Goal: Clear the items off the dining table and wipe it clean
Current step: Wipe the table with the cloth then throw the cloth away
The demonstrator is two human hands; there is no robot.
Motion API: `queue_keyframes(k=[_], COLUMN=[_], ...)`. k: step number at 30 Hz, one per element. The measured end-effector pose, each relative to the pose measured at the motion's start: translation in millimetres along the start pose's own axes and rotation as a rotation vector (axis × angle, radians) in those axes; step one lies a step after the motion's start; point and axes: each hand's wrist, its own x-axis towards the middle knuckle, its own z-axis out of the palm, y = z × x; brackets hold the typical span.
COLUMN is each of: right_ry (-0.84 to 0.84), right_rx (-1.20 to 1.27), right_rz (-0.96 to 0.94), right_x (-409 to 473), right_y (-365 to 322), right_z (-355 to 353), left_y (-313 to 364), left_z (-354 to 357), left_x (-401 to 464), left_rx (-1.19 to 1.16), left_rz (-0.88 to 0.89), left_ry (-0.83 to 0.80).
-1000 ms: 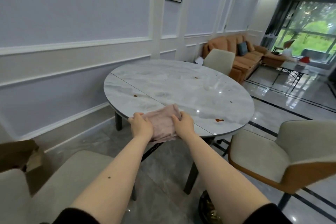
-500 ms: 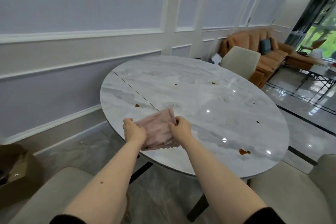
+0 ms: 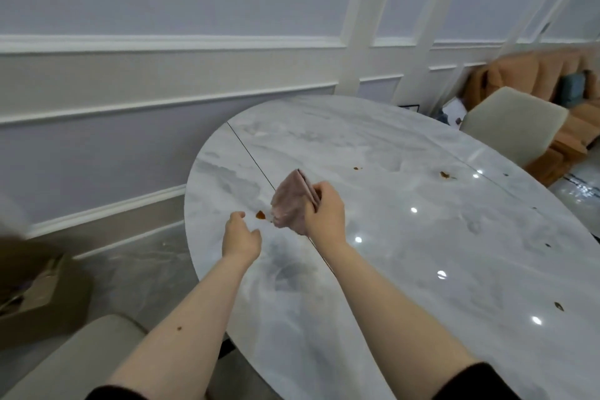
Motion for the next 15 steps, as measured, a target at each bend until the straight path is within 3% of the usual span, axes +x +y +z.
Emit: queue_keyframes(k=[5, 8, 11, 13, 15], right_ry=[-0.114, -0.413, -0.600, -0.480, -0.273], right_rx=[-0.318, -0.589, -0.608, -0.556, -0.559], right_rz=[-0.243, -0.083, 0.071, 0.069, -0.061], right_x=[27, 16, 1, 1, 7], right_y=[52, 100, 117, 119, 119], right_z=[34, 50, 58, 67, 78], left_y=[-31, -55, -71, -78, -80], left_z=[15, 29, 39, 45, 47], left_x=[37, 49, 61, 71, 78], left_rx=[0.244, 0.423, 0.559, 0.616, 0.653], left_rz=[0.046, 0.062, 0.080, 0.086, 0.100], left_ry=[0.035, 0.012, 0.024, 0.050, 0.095])
